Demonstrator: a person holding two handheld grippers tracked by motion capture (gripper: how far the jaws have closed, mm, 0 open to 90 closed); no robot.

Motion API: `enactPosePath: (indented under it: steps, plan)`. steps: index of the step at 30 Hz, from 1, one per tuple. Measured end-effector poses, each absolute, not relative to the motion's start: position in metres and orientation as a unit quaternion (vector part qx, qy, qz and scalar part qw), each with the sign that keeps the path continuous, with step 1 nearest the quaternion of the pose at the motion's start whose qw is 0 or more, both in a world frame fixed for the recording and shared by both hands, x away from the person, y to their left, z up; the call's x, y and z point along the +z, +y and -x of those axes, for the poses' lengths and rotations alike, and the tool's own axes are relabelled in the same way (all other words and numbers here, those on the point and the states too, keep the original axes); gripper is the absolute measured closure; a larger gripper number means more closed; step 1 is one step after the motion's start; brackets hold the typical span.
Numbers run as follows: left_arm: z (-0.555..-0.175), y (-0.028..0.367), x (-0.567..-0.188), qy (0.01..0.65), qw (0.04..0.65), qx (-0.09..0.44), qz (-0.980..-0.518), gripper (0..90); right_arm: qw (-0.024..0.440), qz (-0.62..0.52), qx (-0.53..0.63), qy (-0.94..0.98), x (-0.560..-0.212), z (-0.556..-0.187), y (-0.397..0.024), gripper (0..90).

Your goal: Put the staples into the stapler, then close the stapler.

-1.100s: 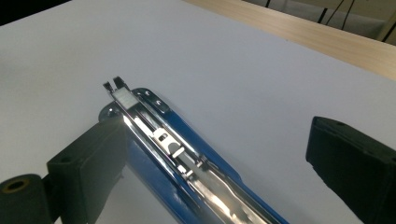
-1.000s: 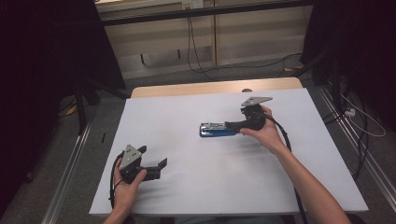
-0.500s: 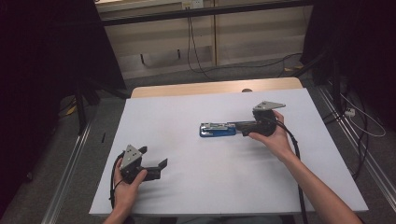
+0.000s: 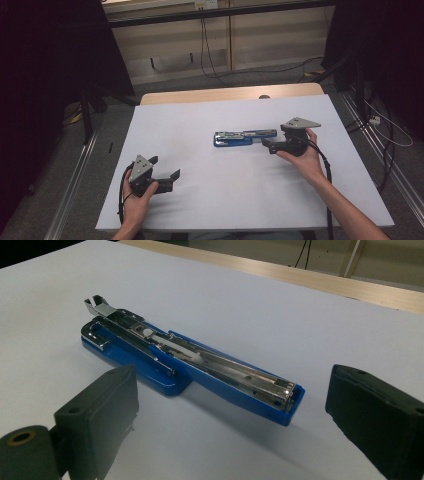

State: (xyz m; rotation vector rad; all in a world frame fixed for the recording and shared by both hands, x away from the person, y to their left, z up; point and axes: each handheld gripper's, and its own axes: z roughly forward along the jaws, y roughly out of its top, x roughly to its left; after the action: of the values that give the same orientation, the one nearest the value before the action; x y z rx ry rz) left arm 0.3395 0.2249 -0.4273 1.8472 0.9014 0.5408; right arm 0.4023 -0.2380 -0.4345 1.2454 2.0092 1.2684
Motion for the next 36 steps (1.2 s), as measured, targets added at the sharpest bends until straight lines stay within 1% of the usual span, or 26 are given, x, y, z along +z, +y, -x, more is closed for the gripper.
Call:
enactPosePath:
  steps: [11,17,27,30,36]
  plan:
    - [-0.342,0.221,-0.428,0.369,0.493,0.214,-0.758,4.7,0.233,-0.458,0.471,0.717,-0.426,-0.382,-0.247,6.4]
    - [-0.345,0.218,-0.428,0.37,0.492,0.214,-0.758,4.5,0.224,-0.466,0.471,0.714,-0.429,-0.376,-0.25,6.1]
    - [-0.351,0.2,-0.419,0.366,0.494,0.221,-0.757,4.9,0.226,-0.463,0.476,0.712,-0.429,-0.369,-0.252,6.5]
    - [-0.354,0.194,-0.418,0.356,0.496,0.216,-0.762,5.1,0.227,-0.46,0.475,0.715,-0.429,-0.366,-0.252,6.3]
    - [-0.365,0.185,-0.418,0.359,0.499,0.206,-0.762,6.7,0.225,-0.462,0.478,0.712,-0.428,-0.363,-0.252,6.3]
